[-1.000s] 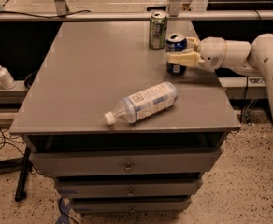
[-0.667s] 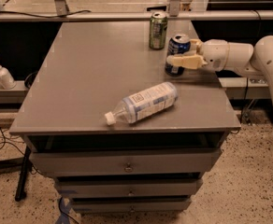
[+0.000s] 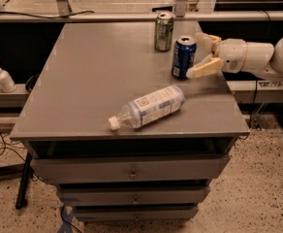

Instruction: Place pepsi can upright

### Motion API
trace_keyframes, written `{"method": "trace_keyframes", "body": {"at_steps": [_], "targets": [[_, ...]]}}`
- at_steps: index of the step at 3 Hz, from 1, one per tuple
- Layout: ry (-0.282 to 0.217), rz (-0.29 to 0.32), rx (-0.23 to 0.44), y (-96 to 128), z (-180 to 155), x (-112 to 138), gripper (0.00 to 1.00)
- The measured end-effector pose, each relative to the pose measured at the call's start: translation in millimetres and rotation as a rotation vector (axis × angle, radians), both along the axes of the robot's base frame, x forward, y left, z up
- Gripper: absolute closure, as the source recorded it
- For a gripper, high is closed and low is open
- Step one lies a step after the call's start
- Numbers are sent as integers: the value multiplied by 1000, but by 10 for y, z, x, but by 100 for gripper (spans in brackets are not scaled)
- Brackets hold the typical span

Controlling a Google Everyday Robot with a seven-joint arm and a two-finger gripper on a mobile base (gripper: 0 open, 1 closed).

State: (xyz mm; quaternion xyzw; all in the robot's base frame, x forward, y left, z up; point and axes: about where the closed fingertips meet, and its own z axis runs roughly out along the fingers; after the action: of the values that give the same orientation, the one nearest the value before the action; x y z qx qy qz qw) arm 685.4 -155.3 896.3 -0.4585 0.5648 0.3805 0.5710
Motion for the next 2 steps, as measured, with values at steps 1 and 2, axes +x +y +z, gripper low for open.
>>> {"method": "trace_keyframes", "body": {"at_steps": [1,2], "targets": [[-52,-39,-42,-213,316,-44,0],[-144,-90,-109,-491,899,-165,0]]}}
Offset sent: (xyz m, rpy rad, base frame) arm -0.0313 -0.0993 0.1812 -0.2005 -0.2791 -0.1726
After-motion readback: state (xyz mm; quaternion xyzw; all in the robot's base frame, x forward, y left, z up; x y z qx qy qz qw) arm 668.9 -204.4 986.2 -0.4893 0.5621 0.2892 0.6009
